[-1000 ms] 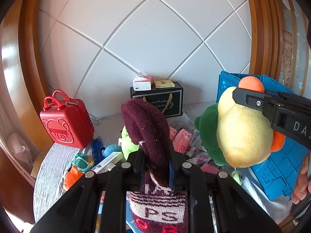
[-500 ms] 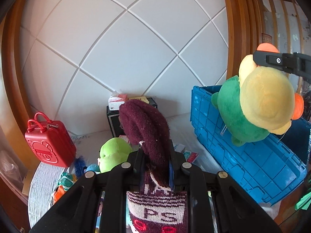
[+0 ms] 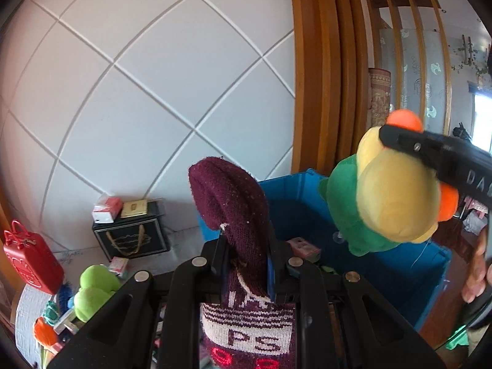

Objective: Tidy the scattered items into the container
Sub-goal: 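Lift the hat and duck plush and carry them toward the blue crate, then drop the hat and duck plush into the crate by opening both tools, then withdraw both tools from the crate and reach back toward the pile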

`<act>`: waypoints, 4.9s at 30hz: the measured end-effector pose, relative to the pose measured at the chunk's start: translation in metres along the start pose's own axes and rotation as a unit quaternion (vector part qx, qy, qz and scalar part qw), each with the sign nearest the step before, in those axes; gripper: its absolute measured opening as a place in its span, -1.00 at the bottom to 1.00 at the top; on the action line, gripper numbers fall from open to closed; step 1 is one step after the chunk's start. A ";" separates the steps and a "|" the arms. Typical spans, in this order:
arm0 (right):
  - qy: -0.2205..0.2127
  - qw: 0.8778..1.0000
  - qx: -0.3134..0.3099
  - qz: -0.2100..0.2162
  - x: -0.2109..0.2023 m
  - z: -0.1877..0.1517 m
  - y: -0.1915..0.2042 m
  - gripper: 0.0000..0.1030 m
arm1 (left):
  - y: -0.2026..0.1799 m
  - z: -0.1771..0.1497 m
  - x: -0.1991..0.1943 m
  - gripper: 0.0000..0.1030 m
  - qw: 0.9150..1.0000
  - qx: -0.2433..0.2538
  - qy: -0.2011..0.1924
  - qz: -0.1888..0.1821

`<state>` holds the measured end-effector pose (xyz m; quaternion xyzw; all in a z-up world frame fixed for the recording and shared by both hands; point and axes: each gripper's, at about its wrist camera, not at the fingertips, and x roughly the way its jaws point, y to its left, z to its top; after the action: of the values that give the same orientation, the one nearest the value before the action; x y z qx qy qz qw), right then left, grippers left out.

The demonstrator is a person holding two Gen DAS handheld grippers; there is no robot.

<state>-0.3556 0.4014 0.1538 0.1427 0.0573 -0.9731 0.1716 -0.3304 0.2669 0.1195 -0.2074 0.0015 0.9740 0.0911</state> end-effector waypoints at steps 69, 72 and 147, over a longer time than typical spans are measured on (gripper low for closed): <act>0.209 0.970 0.010 0.125 0.047 -0.123 -0.199 0.37 | -0.138 -0.079 0.119 0.12 0.958 -0.022 0.285 0.009; 0.175 0.976 0.010 0.127 0.025 -0.120 -0.193 0.44 | -0.131 -0.080 0.101 0.12 0.965 -0.039 0.257 0.022; 0.373 0.914 -0.024 0.155 0.168 -0.334 0.258 0.68 | 0.345 -0.390 -0.047 0.35 0.894 -0.193 0.294 0.278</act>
<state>-0.3300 0.1607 -0.2302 0.4986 0.1175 -0.8085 0.2897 -0.1921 -0.0964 -0.2300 -0.4889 -0.1020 0.8353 -0.2298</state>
